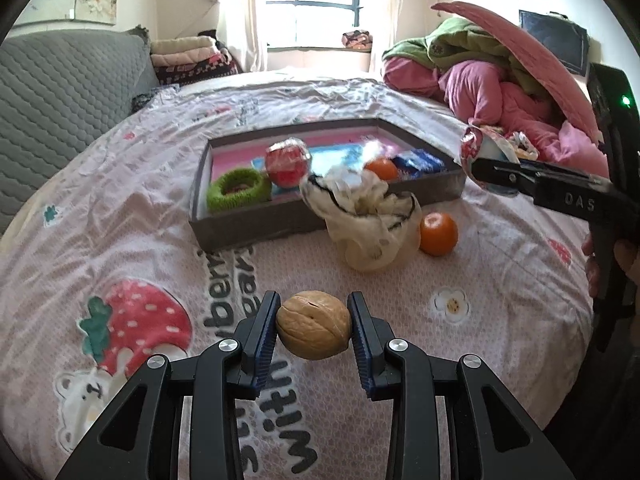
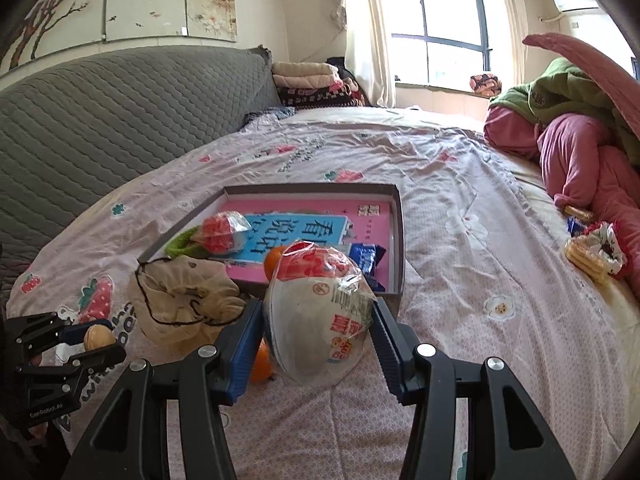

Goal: Organize objects
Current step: 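Lift the walnut over the tray while the right tool carries the white wrapped item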

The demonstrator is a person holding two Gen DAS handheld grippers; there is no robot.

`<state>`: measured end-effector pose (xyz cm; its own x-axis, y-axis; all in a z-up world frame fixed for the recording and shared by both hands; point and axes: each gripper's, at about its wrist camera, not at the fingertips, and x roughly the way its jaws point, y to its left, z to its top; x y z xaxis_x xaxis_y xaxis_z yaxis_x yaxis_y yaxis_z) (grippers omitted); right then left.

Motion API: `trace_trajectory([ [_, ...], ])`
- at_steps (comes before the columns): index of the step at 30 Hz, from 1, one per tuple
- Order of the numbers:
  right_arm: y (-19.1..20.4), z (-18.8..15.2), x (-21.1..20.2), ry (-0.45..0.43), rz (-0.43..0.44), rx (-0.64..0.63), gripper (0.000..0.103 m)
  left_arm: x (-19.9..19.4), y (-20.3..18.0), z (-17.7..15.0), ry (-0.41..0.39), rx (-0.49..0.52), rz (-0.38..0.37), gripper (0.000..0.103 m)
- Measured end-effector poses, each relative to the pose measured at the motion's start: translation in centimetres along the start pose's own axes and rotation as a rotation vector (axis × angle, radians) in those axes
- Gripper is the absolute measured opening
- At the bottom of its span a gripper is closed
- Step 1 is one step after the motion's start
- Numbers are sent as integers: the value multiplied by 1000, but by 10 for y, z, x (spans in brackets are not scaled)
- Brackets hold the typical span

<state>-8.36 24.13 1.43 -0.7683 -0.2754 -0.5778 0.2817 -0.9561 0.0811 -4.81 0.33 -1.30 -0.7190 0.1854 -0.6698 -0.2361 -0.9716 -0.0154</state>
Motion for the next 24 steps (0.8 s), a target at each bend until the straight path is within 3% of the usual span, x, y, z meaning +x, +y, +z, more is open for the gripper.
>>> trace_trajectory([
  [24, -1, 26, -12, -87, -4, -30, 53, 3, 32, 65, -112, -48, 39, 35],
])
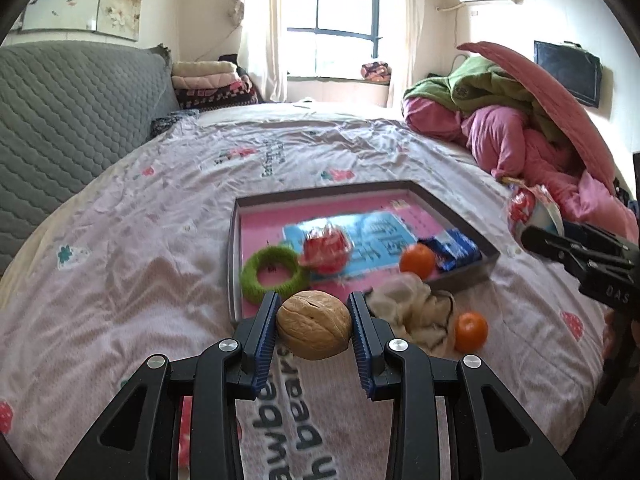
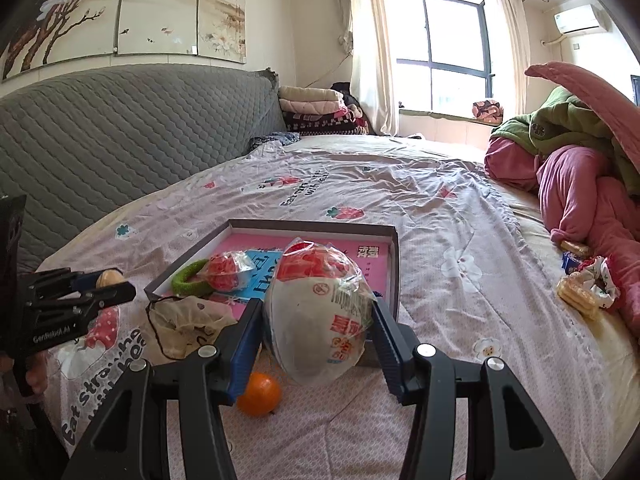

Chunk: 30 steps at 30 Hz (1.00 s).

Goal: Organize objects
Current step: 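Lift the walnut over the tray while the right tool carries the white wrapped item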

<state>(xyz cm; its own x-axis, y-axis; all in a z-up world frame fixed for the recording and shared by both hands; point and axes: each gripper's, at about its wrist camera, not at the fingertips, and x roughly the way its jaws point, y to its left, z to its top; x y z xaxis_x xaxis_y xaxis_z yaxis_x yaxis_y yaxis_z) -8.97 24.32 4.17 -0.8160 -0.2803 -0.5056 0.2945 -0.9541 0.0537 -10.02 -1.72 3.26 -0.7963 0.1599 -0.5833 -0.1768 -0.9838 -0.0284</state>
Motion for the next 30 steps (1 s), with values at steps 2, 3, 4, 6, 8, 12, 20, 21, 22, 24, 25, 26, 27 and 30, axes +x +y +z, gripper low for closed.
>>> trace_trajectory([
  [2, -2, 3, 1, -5, -4, -1, 53, 4, 1, 6, -7, 4, 4, 35],
  [3, -2, 5, 2, -8, -7, -2, 53, 5, 2, 11, -13, 4, 7, 35],
  [4, -3, 8, 4, -11, -8, -8, 53, 6, 3, 14, -16, 3, 6, 35],
  [6, -2, 12, 6, -17, -12, -19, 53, 9, 5, 21, -27, 0, 7, 35],
  [8, -2, 18, 9, -25, -11, -21, 53, 13, 7, 28, -33, -1, 10, 35],
  [12, 0, 22, 14, -37, -8, -34, 53, 20, 11, 37, -41, -4, 9, 35],
  [20, 10, 36, 26, -59, -1, -82, 53, 32, 18, 53, -58, 16, 21, 35],
  [21, 10, 39, 29, -63, -2, -84, 53, 34, 19, 55, -63, 18, 23, 35],
  [22, 10, 41, 32, -62, 0, -87, 53, 36, 19, 57, -65, 22, 26, 35],
  [24, 11, 44, 38, -63, -1, -91, 53, 39, 21, 60, -69, 24, 31, 35],
  [25, 12, 45, 41, -61, 1, -95, 53, 42, 22, 62, -70, 24, 34, 35],
  [26, 12, 47, 43, -60, 4, -96, 53, 44, 24, 63, -70, 24, 38, 35],
  [27, 12, 49, 46, -61, 5, -97, 53, 46, 25, 65, -69, 23, 42, 35],
  [30, 14, 55, 56, -60, 10, -104, 53, 52, 32, 70, -63, 16, 49, 35],
])
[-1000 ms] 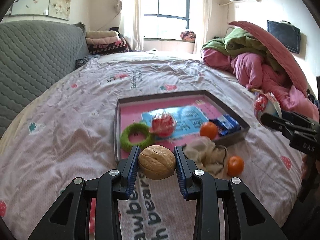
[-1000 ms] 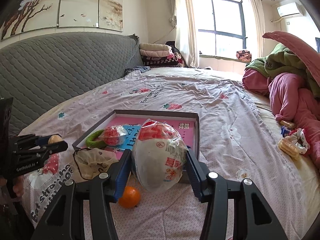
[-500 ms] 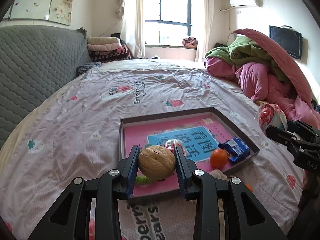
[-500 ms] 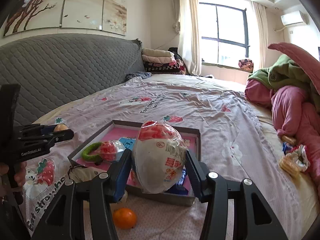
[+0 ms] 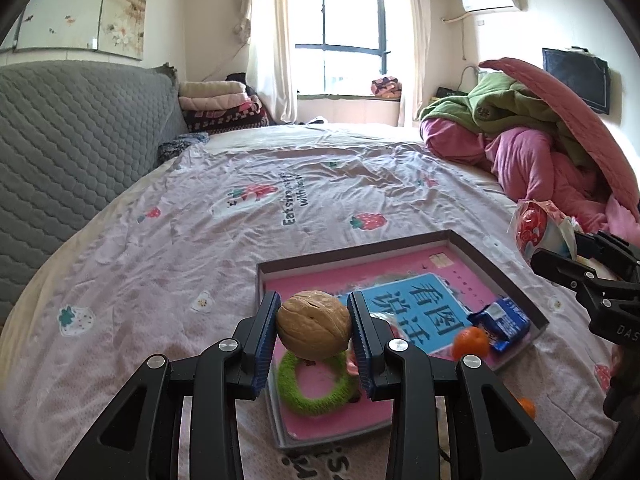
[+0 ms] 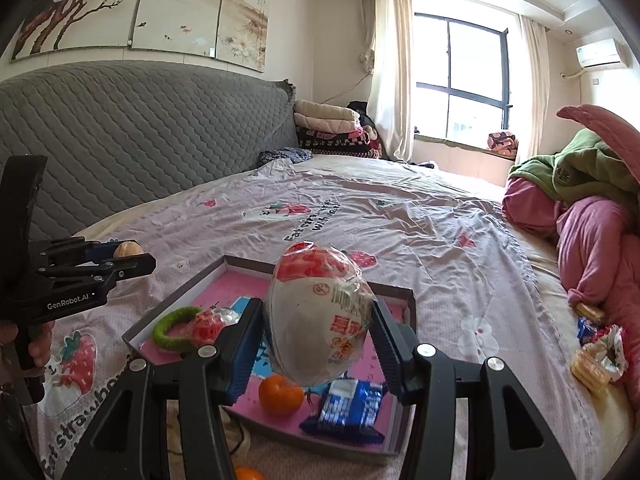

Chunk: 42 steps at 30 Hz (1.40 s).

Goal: Organize objects
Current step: 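Lift the walnut over the tray while the right tool carries the white wrapped item, then lower the walnut into the green ring while the right tool lowers the white item onto the book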

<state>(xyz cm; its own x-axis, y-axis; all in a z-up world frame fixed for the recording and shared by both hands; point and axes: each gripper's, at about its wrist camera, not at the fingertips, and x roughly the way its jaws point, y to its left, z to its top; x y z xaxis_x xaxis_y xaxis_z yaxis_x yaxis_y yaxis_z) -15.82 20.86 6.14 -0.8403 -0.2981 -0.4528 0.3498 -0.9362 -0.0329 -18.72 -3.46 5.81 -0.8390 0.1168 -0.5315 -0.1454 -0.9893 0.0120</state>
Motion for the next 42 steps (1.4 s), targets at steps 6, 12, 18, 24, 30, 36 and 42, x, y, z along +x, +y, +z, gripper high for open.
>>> trace_trajectory([
  [6, 2, 5, 15, 3, 14, -16, 53, 11, 18, 10, -1, -30, 12, 35],
  [12, 5, 9, 29, 14, 27, -23, 53, 24, 23, 11, 9, -30, 19, 35],
  [18, 6, 10, 44, 39, 38, -32, 53, 46, 22, 4, 51, -20, 22, 35],
  [24, 6, 3, 63, 88, 49, -39, 53, 69, 22, -8, 113, -32, 14, 35],
  [30, 0, -8, 84, 161, 60, -14, 53, 84, 17, -19, 153, -22, 19, 35],
  [36, -4, -19, 100, 236, 71, 5, 53, 90, 15, -24, 173, -14, 22, 35],
  [42, 0, -23, 110, 277, 74, -29, 53, 95, 10, -30, 194, -6, 7, 35],
])
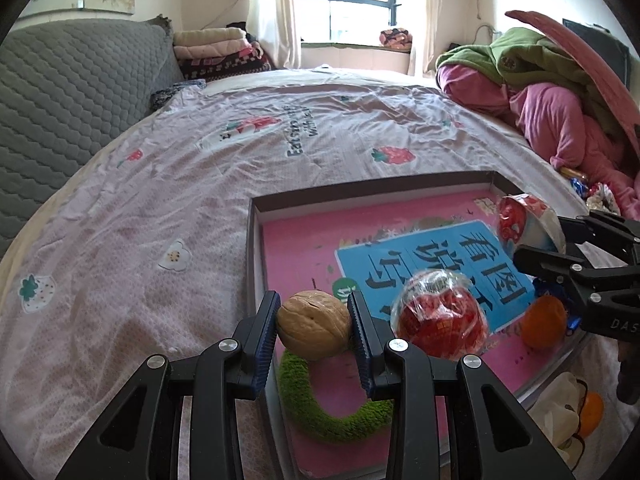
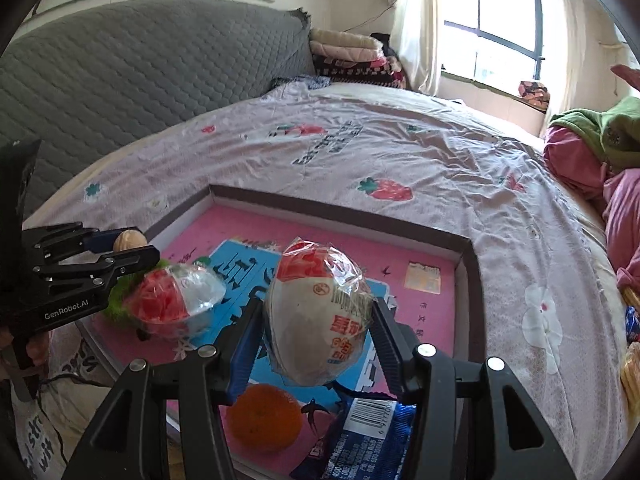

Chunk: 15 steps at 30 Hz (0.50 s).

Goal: Organize objects
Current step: 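Lower the walnut into the green ring while the right tool lowers the white item onto the book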

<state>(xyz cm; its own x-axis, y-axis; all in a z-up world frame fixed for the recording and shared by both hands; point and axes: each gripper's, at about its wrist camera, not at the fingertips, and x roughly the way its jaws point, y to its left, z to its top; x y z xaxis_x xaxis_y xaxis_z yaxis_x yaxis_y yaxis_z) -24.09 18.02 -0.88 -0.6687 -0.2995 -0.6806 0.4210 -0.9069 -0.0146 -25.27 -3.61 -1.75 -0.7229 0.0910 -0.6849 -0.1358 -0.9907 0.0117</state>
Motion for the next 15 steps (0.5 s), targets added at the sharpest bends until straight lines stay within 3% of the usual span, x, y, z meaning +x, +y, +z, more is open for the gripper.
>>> trace_trajectory([
  [15, 2, -8, 21, 83, -7, 0, 54, 6, -6, -7, 21, 18, -10, 35],
])
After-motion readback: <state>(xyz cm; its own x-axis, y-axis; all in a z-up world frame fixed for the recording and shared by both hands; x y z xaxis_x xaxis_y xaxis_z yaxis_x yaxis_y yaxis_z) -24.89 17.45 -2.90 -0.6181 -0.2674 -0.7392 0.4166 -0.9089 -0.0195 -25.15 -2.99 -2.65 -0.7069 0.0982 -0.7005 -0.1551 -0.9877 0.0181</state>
